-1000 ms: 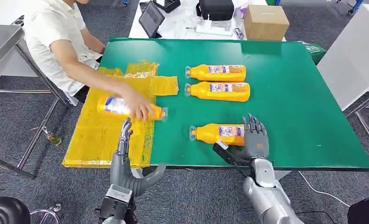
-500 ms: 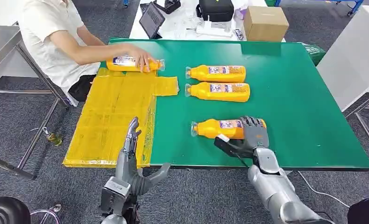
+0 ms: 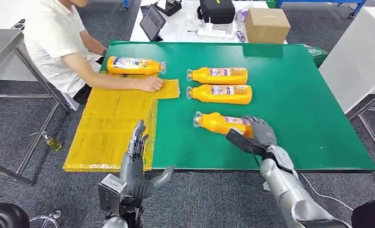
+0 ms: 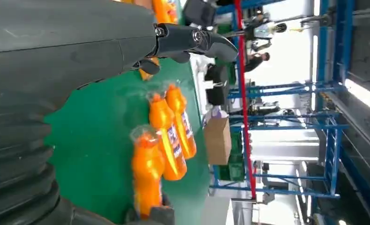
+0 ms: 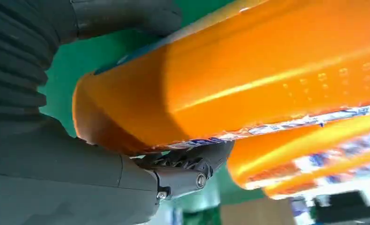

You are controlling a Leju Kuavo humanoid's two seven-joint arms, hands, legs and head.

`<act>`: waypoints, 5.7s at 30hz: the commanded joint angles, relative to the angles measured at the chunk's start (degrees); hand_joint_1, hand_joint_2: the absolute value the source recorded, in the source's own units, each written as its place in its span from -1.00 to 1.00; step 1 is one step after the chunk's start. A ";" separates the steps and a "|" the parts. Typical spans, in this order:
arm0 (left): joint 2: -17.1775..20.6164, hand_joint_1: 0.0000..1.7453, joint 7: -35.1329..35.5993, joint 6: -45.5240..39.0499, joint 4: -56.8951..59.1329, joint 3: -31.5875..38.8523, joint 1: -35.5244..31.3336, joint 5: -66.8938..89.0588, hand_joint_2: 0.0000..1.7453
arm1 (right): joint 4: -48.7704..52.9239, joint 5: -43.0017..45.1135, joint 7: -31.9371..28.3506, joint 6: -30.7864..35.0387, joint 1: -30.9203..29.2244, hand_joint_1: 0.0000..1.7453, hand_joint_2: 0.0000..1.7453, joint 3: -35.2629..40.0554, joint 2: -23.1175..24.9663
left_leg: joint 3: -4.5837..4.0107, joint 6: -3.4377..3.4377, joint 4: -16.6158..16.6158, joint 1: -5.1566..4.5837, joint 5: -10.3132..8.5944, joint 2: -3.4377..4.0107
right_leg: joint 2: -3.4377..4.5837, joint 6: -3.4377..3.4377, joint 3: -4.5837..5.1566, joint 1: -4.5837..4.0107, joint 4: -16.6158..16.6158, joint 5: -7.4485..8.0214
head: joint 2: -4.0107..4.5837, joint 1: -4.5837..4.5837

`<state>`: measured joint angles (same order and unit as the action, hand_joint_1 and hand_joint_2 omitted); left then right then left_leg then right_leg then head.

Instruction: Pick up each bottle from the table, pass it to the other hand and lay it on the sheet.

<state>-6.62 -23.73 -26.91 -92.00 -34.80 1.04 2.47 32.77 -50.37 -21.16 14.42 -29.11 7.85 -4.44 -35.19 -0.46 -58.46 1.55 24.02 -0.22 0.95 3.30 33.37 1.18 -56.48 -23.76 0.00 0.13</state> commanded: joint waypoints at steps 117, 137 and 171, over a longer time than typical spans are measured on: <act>3.25 -1.00 19.52 16.04 57.42 19.43 -33.08 59.40 1.00 | 55.92 4.22 -18.84 25.58 26.51 -1.00 -1.00 -4.05 23.11 | -0.79 0.13 0.10 0.03 -0.17 -0.16 | -0.25 -0.15 0.61 -0.05 0.01 -0.07 | 0.00 0.04; -0.43 -1.00 3.78 -13.09 3.78 10.93 -1.82 38.66 1.00 | 54.57 -0.11 -18.84 25.58 30.51 -1.00 -1.00 -8.50 23.66 | -0.73 0.11 0.08 -0.02 0.04 -0.14 | -0.26 -0.14 0.57 -0.02 -0.01 -0.24 | 0.00 0.00; -1.99 -1.00 -6.64 -13.09 -4.57 13.00 3.25 19.61 1.00 | 14.34 -31.78 12.39 25.58 11.04 -1.00 1.00 -4.57 6.20 | -0.82 0.12 0.07 -0.02 -0.01 -0.20 | -0.32 -0.19 0.60 -0.01 0.00 -0.20 | 0.00 0.00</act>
<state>-12.24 -31.85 -40.11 -96.94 -17.77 5.64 23.78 57.88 -82.60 -11.74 40.17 -12.16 -3.79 6.82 -36.31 -0.48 -58.46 1.56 23.92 -0.55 0.59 3.25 34.25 1.18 -56.58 -23.91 0.00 0.13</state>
